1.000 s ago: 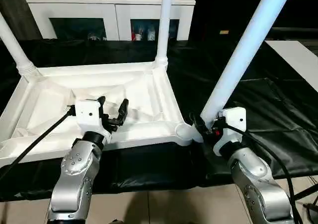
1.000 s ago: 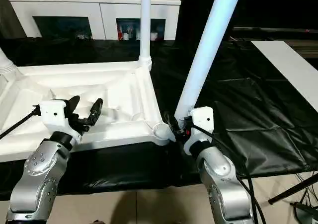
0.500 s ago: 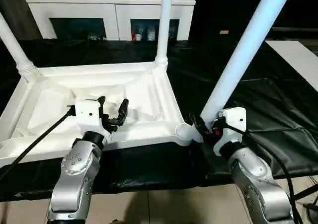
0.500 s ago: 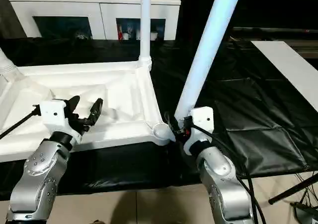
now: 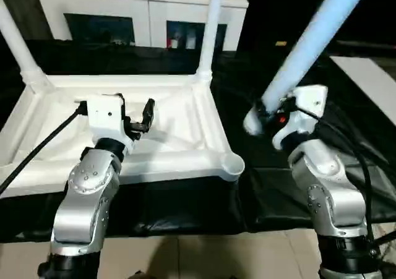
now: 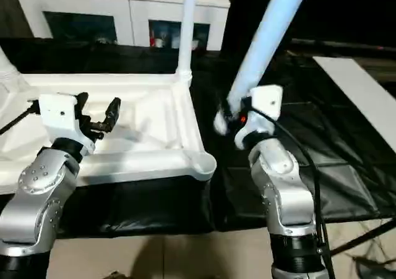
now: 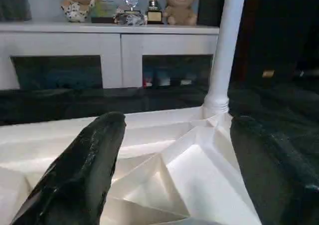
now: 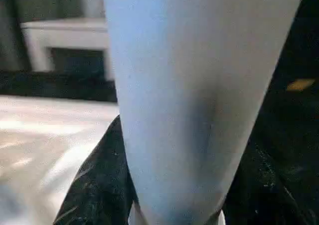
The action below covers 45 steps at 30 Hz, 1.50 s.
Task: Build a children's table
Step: Insert table leg to table base
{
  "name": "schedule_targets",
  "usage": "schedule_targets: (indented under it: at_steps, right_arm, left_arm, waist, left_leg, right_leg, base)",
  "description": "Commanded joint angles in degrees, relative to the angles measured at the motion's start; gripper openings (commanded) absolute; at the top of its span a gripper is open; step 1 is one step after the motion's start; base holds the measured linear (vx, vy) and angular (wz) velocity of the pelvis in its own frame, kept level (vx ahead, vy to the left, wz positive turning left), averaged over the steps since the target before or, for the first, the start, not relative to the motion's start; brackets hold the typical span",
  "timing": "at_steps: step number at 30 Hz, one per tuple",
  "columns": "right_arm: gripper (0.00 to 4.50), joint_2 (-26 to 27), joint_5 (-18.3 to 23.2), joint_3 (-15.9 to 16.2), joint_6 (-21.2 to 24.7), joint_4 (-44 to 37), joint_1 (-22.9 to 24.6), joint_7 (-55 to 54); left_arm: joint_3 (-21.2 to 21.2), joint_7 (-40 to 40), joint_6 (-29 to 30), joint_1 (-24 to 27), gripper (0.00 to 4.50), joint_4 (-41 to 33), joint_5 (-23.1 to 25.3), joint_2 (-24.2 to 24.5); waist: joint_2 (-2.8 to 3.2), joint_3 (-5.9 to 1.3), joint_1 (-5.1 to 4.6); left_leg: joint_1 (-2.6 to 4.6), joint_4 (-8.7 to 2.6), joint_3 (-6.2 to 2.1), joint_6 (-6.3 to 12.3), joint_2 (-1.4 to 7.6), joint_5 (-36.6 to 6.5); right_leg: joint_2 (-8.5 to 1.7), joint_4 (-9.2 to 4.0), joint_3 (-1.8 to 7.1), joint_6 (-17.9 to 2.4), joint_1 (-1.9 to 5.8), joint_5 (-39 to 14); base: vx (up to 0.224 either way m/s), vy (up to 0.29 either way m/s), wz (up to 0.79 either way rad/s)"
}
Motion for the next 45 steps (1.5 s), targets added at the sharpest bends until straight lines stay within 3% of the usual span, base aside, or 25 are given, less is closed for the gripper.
schedule_targets:
  at_steps: [1, 3, 4, 14, 15, 16, 17, 18, 20, 21, 23, 25, 26, 28, 29, 30, 31, 32, 33, 34, 35, 36, 38, 43, 45]
  right_arm:
    - [1.86, -0.8, 1.4, -0.9, 0.8, 1.5, -0.1, 1.7]
    - [1.86, -3.2, -1.8, 0.6, -0.2, 2.6, 0.0, 2.0]
    - [1.86, -4.7, -3.4, 1.3, -1.0, 2.2, 0.4, 2.5]
    - [1.86, -2.9, -2.6, 1.0, 1.5, -6.0, 2.7, -1.0]
    - [1.86, -2.6, -2.7, 1.9, 1.6, -6.5, 2.6, -0.9]
    - [1.86, -2.5, -2.7, 2.1, 1.6, -6.6, 2.5, -0.8]
    - [1.86, -2.5, -3.0, 2.7, 1.5, -6.6, 2.5, -0.5]
    - [1.86, -2.4, -3.4, 3.3, 1.5, -6.4, 2.4, -0.3]
    - [1.86, -1.8, -3.8, 3.8, 1.6, -5.7, 2.6, -0.2]
    - [1.86, -1.4, -3.7, 3.7, 1.9, -5.2, 2.8, -0.5]
    - [1.86, -1.0, -3.6, 3.7, 2.2, -4.9, 3.0, -0.9]
    - [1.86, -0.6, -2.9, 3.0, 2.9, -4.9, 3.8, -1.3]
    - [1.86, -0.7, -2.7, 2.8, 3.1, -5.0, 4.0, -1.3]
    - [1.86, -0.9, -2.6, 2.6, 3.4, -4.9, 4.1, -1.3]
    - [1.86, -1.5, -2.7, 2.5, 4.3, -4.9, 4.1, -1.2]
    - [1.86, -1.5, -2.7, 2.5, 4.3, -4.9, 4.1, -1.2]
    - [1.86, -2.2, -1.6, 2.8, 6.0, -5.3, 4.1, 0.5]
    - [1.86, -2.2, -1.1, 2.8, 6.4, -5.6, 4.2, 1.0]
    - [1.86, -2.2, -0.6, 2.7, 6.7, -5.8, 4.3, 1.5]
    - [1.86, -2.2, -0.4, 2.7, 7.0, -6.0, 4.4, 1.6]
    - [1.86, -2.2, -0.3, 2.7, 7.3, -6.2, 4.4, 1.6]
    - [1.86, -1.8, 0.9, 2.4, 8.2, -6.4, 4.6, 2.0]
    - [1.86, -1.7, 1.6, 2.6, 8.6, -7.0, 4.8, 2.5]
    - [1.86, -0.8, 0.9, 2.7, 7.7, -7.1, 4.9, 1.4]
    - [1.86, -0.1, 0.7, 3.2, 7.5, -6.9, 4.7, 1.3]
  left_arm:
    - [-1.9, -1.2, 0.6, -1.2, 3.81, -0.3, 1.3, 0.5]
    - [-2.6, -1.9, 0.9, -1.5, 3.81, -0.6, 1.7, 1.0]
    - [-3.6, -2.8, 0.2, -1.4, 3.81, -0.9, 2.4, 1.8]
    - [-1.0, 1.1, -2.2, -1.4, 3.81, 3.3, 2.0, -1.1]
    - [-1.2, 1.7, -2.2, -0.9, 3.81, 3.1, 2.4, -1.5]
    - [-1.3, 1.8, -2.2, -0.7, 3.81, 3.1, 2.5, -1.5]
    - [-1.7, 1.8, -2.2, -0.3, 3.81, 2.5, 2.9, -1.6]
    - [-1.9, 1.9, -2.0, 0.0, 3.81, 1.9, 3.2, -1.7]
    - [-2.3, 2.1, -1.5, 1.2, 3.81, -0.2, 3.3, -2.4]
    - [-2.5, 2.2, -1.6, 1.4, 3.81, -0.4, 3.5, -2.4]
    - [-2.7, 2.3, -1.5, 1.7, 3.81, -0.7, 3.7, -2.5]
    - [-3.7, 2.1, -1.6, 1.8, 3.81, -1.2, 4.4, -2.3]
    - [-3.9, 2.0, -1.7, 1.7, 3.81, -1.3, 4.5, -2.3]
    - [-4.3, 1.8, -2.2, 1.6, 3.81, -1.2, 4.8, -2.0]
    - [-4.5, 0.8, -0.8, 1.1, 3.81, -0.8, 4.0, -1.8]
    - [-4.5, 0.8, -0.8, 1.1, 3.81, -0.8, 4.0, -1.8]
    - [-4.8, -0.2, -0.3, 0.3, 3.81, -0.3, 4.3, -0.7]
    - [-4.9, -0.4, -0.2, 0.0, 3.81, -0.1, 4.6, -0.4]
    - [-5.0, -0.5, -0.1, -0.2, 3.81, 0.0, 4.7, -0.2]
    - [-5.0, -1.1, 0.0, -0.3, 3.81, 0.1, 4.6, 0.1]
    - [-5.1, -1.6, 0.1, -0.4, 3.81, 0.1, 4.5, 0.2]
    - [-5.1, -2.2, 0.4, -0.5, 3.81, 0.3, 4.4, 0.5]
    - [-4.6, -2.3, 0.5, -0.9, 3.81, 0.9, 4.0, 0.4]
    - [-3.2, -2.3, 0.8, -1.3, 3.81, 1.5, 1.6, -0.3]
    - [-2.6, -1.9, 1.7, -1.2, 3.81, 1.0, 0.8, -0.7]
  waist:
    - [3.78, -3.62, 0.29]
    - [2.66, -3.40, 0.37]
    - [3.72, -3.50, 0.79]
    - [2.16, -3.56, -0.43]
    - [1.07, -3.10, -0.02]
    - [2.92, -3.46, -1.08]
    - [3.02, -3.81, -1.39]
    - [4.24, -3.66, -2.78]
    - [3.33, -3.28, -4.09]
    - [3.26, -3.11, -4.10]
    - [2.55, -2.93, -3.02]
    - [-0.41, -2.83, -1.56]
    - [-1.75, -3.16, 0.34]
    - [-1.96, -3.22, 1.01]
    - [-1.33, -3.54, 1.20]
    - [0.79, -4.02, 1.51]
    - [3.32, -4.40, 0.38]
    - [3.21, -5.17, -0.37]
    - [2.66, -5.47, -1.23]
    - [2.02, -5.38, -0.99]
    - [-0.63, -4.47, 0.35]
    - [-0.74, -4.29, 1.74]
    - [-0.38, -3.83, 2.17]
    - [0.68, -3.40, 1.38]
    - [0.27, -2.76, 1.02]
  left_leg:
    - [1.32, -4.65, -1.20, -2.37, 1.58, -21.1]
    - [0.97, -4.36, -0.76, -1.61, 1.35, -20.9]
    - [0.89, -4.14, -0.73, -1.11, 1.20, -19.2]
    - [0.37, -4.15, -0.72, -0.14, 1.50, -15.6]
    - [-2.47, -5.40, -2.87, 2.25, 0.61, -15.8]
    - [-1.99, -5.68, -5.08, 3.28, 1.73, -18.7]
    - [-1.22, -5.77, -6.36, 3.82, 2.61, -19.9]
    - [-0.74, -6.81, -10.17, 6.27, 4.50, -20.0]
    - [2.03, -8.31, -16.28, 12.07, 6.32, -22.2]
    - [1.64, -8.49, -16.89, 12.82, 5.51, -21.6]
    - [-0.41, -8.40, -16.15, 11.67, 1.26, -22.3]
    - [0.45, 2.86, -6.94, 5.17, -4.16, -18.4]
    - [-2.43, 12.60, -1.65, 6.42, -5.26, -15.3]
    - [-3.08, 11.55, -1.36, 7.88, -4.48, -17.8]
    - [-2.35, 9.94, -1.63, 8.43, -4.32, -18.1]
    - [0.46, 4.91, -2.58, 10.49, -2.07, -13.3]
    - [3.83, -1.48, -9.76, 16.03, 9.88, -2.6]
    - [6.50, -2.76, -11.30, 22.09, 15.81, 5.0]
    - [7.77, -0.78, -10.87, 24.88, 13.64, 12.2]
    - [7.12, 0.57, -9.39, 26.93, 11.16, 19.2]
    - [0.70, 3.44, -3.19, 18.79, -0.62, 9.6]
    - [-1.19, 2.53, -3.13, 11.34, -0.77, 1.7]
    - [-0.35, 0.21, -2.71, 4.57, -0.33, -3.3]
    - [0.31, -2.29, -1.99, -0.92, 0.47, -8.2]
    - [1.59, -2.87, -1.84, -1.85, 0.69, -17.2]
  right_leg:
    - [-2.60, -4.01, 2.41, -6.8, 2.38, -11.6]
    - [-2.56, -4.72, 2.42, -7.4, 2.57, -14.7]
    - [-2.81, -4.64, 2.60, -7.6, 2.66, -15.9]
    - [-1.95, -4.87, 2.01, -4.2, 2.26, -21.6]
    - [-2.99, -3.64, -0.56, -5.0, 4.44, -20.4]
    - [-2.70, -3.60, -1.73, -6.0, 4.18, -16.9]
    - [-2.43, -3.36, -2.29, -7.5, 4.00, -14.0]
    - [-1.14, -1.08, -3.29, -11.0, 3.92, -8.2]
    - [0.64, 4.02, -2.63, -14.6, 1.17, -13.5]
    - [0.49, 4.55, -1.97, -15.8, 1.12, -13.3]
    - [-0.19, 2.49, -0.98, -22.1, 2.40, -12.7]
    - [-3.27, -7.28, 0.54, -31.4, 2.26, -17.9]
    - [-4.43, -7.93, 1.38, -28.6, 4.53, -23.6]
    - [-4.57, -6.70, 2.91, -21.5, 5.81, -21.7]
    - [-4.68, -6.76, 3.40, -19.1, 6.39, -20.6]
    - [-3.07, -8.39, 2.53, -9.6, 5.94, -20.0]
    - [-0.19, -3.21, -2.14, 1.5, 3.43, -14.4]
    - [-2.45, 4.94, -0.86, 4.1, -1.14, -13.7]
    - [-3.47, 7.20, 1.08, 3.2, -4.17, -10.1]
    - [-4.77, 6.43, 3.67, 1.5, -4.81, -4.5]
    - [-4.44, -0.19, 6.48, 0.6, 0.77, 1.6]
    - [-6.65, -1.34, 7.04, 1.7, 3.35, -6.6]
    - [-4.78, -1.84, 5.90, 2.4, 3.50, -12.2]
    - [-2.45, -3.05, 4.32, -1.7, 3.34, -17.9]
    - [-2.20, -3.96, 3.94, -1.5, 2.86, -29.8]
  base:
    - [0.000, 0.000, 0.00]
    - [0.000, 0.000, 0.00]
    - [0.000, 0.000, 0.00]
    - [0.000, 0.000, 0.00]
    - [0.000, 0.000, 0.00]
    - [-0.015, -0.016, 0.25]
    - [0.026, -0.055, 0.50]
    - [0.026, -0.055, 0.50]
    - [0.029, -0.108, 0.57]
    - [0.024, -0.131, 0.63]
    - [0.025, -0.218, 0.71]
    - [0.007, -0.246, 0.57]
    - [-0.012, -0.227, 0.09]
    - [-0.008, -0.203, 0.05]
    - [-0.032, -0.158, 0.22]
    - [-0.032, -0.158, 0.22]
    - [-0.053, -0.165, 0.22]
    - [-0.029, -0.151, 0.06]
    - [-0.029, -0.151, 0.06]
    - [-0.017, -0.120, 0.09]
    - [-0.048, -0.130, -0.01]
    - [-0.048, -0.130, -0.01]
    - [-0.076, -0.159, -0.05]
    - [-0.060, -0.098, -0.04]
    - [0.000, 0.000, 0.00]
